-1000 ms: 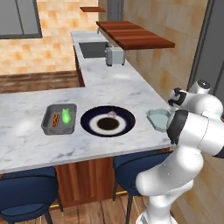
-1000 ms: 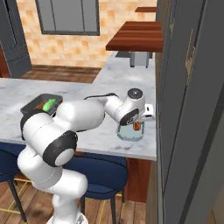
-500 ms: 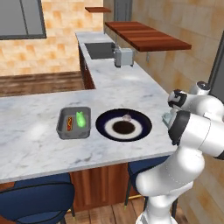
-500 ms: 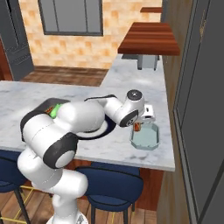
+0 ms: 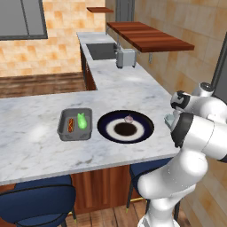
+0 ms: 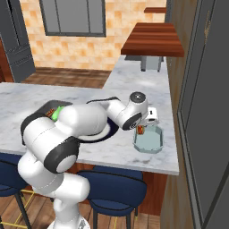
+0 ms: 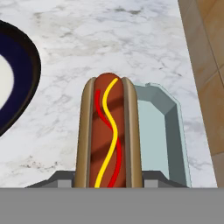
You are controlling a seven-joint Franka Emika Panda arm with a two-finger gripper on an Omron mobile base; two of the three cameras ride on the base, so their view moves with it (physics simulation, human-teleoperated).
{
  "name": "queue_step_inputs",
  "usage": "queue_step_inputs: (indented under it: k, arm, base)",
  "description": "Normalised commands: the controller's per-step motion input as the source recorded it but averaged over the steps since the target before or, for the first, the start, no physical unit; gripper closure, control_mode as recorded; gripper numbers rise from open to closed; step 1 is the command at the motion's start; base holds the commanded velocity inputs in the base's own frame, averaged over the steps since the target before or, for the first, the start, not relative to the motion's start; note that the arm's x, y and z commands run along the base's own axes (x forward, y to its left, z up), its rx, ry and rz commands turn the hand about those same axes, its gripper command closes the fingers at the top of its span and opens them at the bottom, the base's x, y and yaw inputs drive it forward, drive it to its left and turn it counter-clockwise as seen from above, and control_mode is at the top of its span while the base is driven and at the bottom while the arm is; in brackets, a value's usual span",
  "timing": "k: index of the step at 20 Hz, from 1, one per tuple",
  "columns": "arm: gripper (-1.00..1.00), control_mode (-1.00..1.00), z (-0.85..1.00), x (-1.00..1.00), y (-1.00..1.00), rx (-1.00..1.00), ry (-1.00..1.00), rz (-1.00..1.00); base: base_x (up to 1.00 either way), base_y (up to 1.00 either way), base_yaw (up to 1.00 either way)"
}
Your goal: Place one cooked food and one vegetable from the large plate to each tupperware container.
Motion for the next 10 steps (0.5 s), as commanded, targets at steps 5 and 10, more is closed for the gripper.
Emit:
queue_step_inputs:
  k: [5, 10]
  arm:
    - [1.0, -1.0, -0.14, 0.6, 0.0, 0.05, 0.0, 0.0]
    - [1.0, -1.0, -0.52, 0.91, -0.06, 0.05, 0.0, 0.0]
  base:
    - [0.4, 0.0, 0.0]
    - [0.0, 0.0, 0.0]
